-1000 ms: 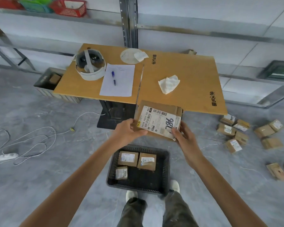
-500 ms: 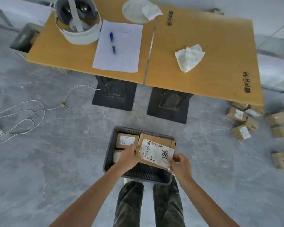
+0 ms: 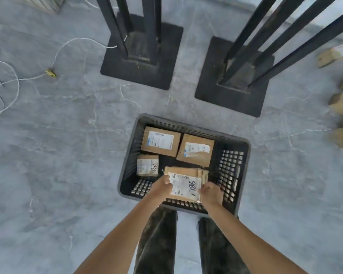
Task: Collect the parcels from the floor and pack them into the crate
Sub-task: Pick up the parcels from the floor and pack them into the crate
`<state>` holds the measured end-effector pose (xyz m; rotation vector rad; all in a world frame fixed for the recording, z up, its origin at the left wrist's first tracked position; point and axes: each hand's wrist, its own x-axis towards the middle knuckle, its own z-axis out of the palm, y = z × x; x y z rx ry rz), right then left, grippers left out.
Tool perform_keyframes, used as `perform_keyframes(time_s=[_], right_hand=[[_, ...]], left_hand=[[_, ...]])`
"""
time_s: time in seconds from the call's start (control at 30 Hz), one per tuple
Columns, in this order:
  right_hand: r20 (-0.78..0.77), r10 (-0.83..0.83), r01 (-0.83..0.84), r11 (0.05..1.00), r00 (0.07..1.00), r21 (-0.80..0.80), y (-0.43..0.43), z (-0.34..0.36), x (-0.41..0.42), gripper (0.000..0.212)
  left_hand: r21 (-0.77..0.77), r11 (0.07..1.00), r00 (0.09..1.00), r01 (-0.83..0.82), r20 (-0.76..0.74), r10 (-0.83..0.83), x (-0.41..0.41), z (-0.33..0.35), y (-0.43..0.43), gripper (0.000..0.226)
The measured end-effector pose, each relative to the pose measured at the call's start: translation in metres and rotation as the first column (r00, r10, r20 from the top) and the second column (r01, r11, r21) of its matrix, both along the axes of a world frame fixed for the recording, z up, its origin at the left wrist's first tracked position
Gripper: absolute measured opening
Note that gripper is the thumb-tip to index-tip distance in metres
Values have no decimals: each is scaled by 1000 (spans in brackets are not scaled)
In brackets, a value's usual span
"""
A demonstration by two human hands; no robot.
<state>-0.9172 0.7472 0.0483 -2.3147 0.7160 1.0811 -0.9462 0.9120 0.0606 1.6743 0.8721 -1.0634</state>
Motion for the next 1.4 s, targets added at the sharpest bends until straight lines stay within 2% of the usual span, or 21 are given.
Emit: perform_keyframes(time_s=[0.07, 0.17, 0.33, 0.4, 0.5, 0.57, 0.6, 0.7, 0.77, 0.9, 1.07, 1.17, 1.27, 1.4], right_hand=[[0, 76, -76, 997, 997, -32, 15, -50, -1, 16], [-31, 106, -108, 991, 994, -81, 32, -116, 0, 22], [-102, -96, 88, 993, 990, -76, 39, -191, 0, 22], [-161, -85, 87, 996, 983, 3, 41, -208, -4, 26], [-333, -5, 65, 984, 943, 169, 44, -212, -6, 58], [-380, 102, -52, 989, 919, 139, 39, -203, -3, 78], [-395, 134, -93, 988, 909, 123, 34, -194, 1, 81], [-386, 184, -99, 968, 904, 230, 19, -155, 16, 68], [-319, 213, -119, 949, 923, 291, 10, -115, 30, 57], [-62, 244, -212, 921, 968, 327, -7, -18, 60, 47], [187, 253, -303, 893, 949, 333, -23, 127, 106, 40], [305, 179, -285, 892, 935, 352, -29, 221, 137, 34], [411, 4, -211, 863, 912, 458, -40, 320, 164, 32], [581, -247, -128, 840, 776, 528, -60, 448, 178, 20]], left_hand=[[42, 996, 997, 73, 13, -73, 1, -39, 5, 46], [68, 969, 970, 239, 30, -242, -2, -87, 11, 55], [65, 904, 906, 423, 6, -424, -24, -129, 22, 53], [86, 890, 894, 447, -3, -449, -34, -135, 27, 48], [113, 871, 878, 479, -49, -476, -44, -135, 35, 40], [138, 845, 856, 517, -89, -509, -45, -130, 39, 39], [153, 832, 846, 534, -108, -523, -43, -125, 41, 39], [189, 821, 843, 538, -103, -529, -26, -102, 42, 34], [226, 821, 849, 524, -54, -526, -8, -78, 41, 36], [368, 777, 819, 511, 66, -570, 41, -7, 34, 38], [465, 764, 732, 447, 302, -611, 111, 126, 13, 42], [495, 802, 688, 334, 454, -566, 149, 222, -3, 39], [506, 823, 621, 257, 567, -542, 182, 322, -21, 40], [532, 830, 449, 165, 709, -543, 205, 449, -43, 41]])
